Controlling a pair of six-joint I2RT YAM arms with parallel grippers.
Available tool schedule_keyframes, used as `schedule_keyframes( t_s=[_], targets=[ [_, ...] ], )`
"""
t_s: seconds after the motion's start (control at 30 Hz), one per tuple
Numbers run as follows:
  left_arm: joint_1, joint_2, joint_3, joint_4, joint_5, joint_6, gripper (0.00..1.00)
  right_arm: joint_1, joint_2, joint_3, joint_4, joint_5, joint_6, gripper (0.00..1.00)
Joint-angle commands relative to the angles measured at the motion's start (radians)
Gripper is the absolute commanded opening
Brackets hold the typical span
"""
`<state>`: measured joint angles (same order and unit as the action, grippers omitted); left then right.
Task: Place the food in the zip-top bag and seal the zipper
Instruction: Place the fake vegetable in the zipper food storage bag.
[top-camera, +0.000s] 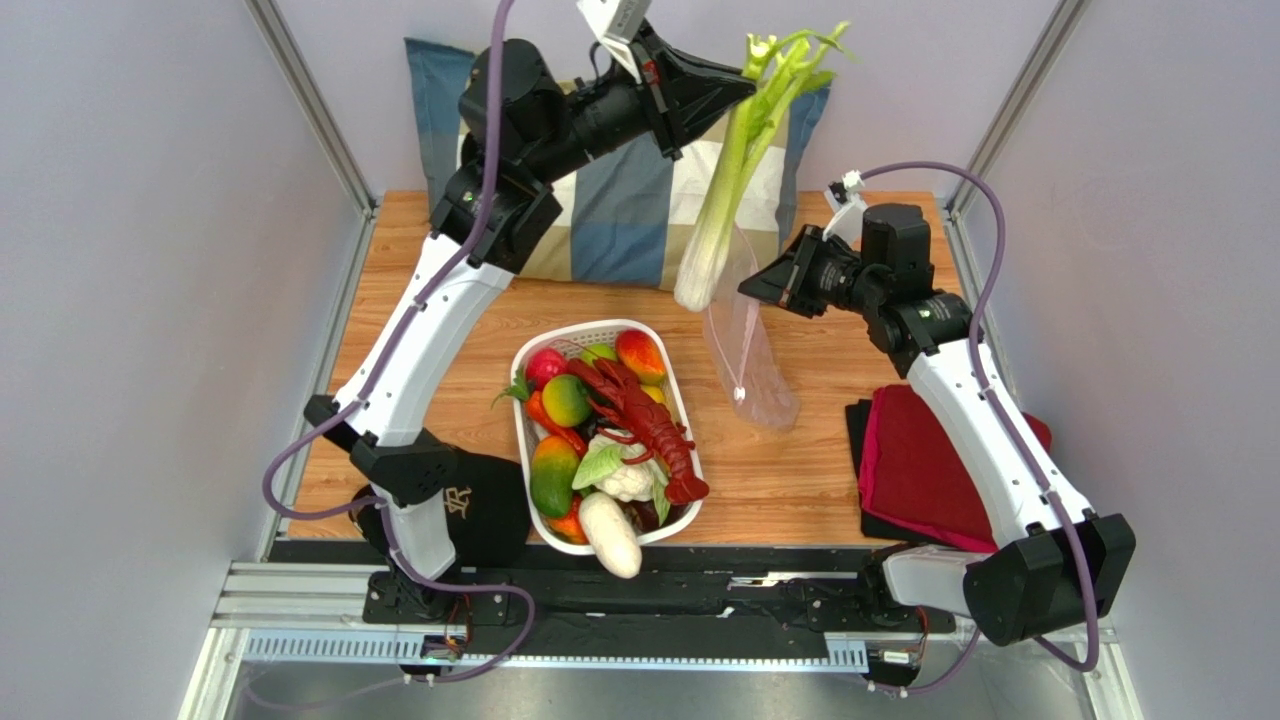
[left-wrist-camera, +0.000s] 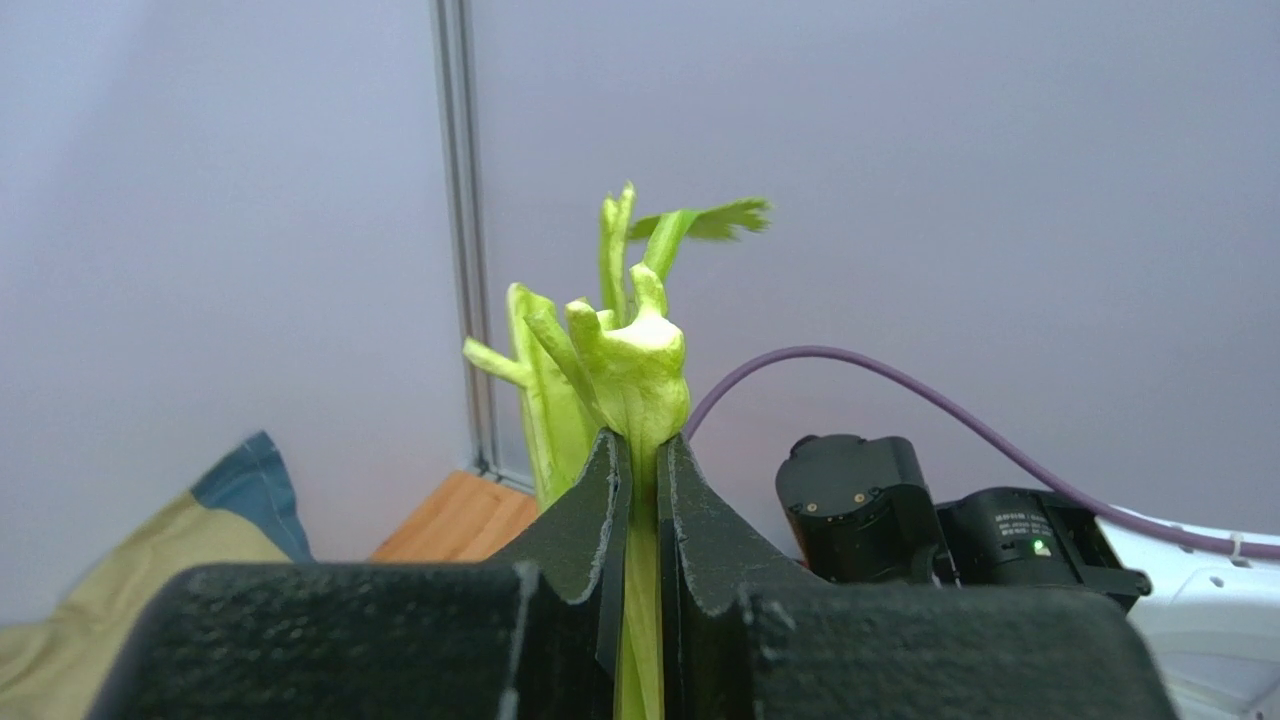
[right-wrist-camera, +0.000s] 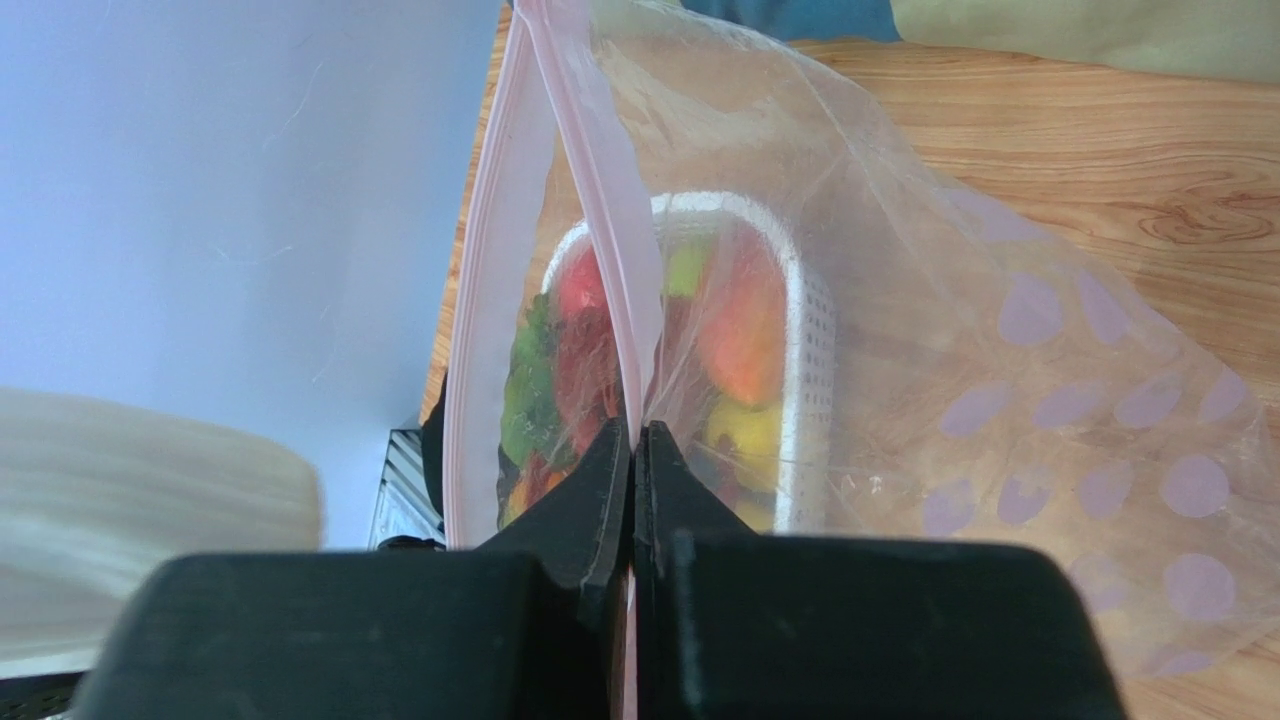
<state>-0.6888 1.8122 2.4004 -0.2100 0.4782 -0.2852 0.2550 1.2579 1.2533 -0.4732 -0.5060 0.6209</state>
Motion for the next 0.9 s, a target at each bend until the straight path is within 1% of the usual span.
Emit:
schedule_keyframes(
  t_s=[0.0,0.13,0.5,0.87],
  targets=[
    [-0.018,-0.002,0.034,0.064,-0.010,-0.051,0.00,0.012,-0.011,0.055,0.045,-0.009,0.016,0.00],
    [-0.021,0.001,-0.007,0.081,-0.009,-0.072,0.00,0.016,-0.014,0.061,0.047,-0.006,0.013,0.00],
    [-0.029,0.029,-0.007,0.098,-0.004,-0.117,0.00,0.020,-0.011,0.064,0.048,-0.008,0.011,0.00],
    [-0.034,0.029,-0.049,0.112,0.005,-0.137,0.00,0.032,-0.009,0.051,0.057,-0.005,0.003,0.00]
  ],
)
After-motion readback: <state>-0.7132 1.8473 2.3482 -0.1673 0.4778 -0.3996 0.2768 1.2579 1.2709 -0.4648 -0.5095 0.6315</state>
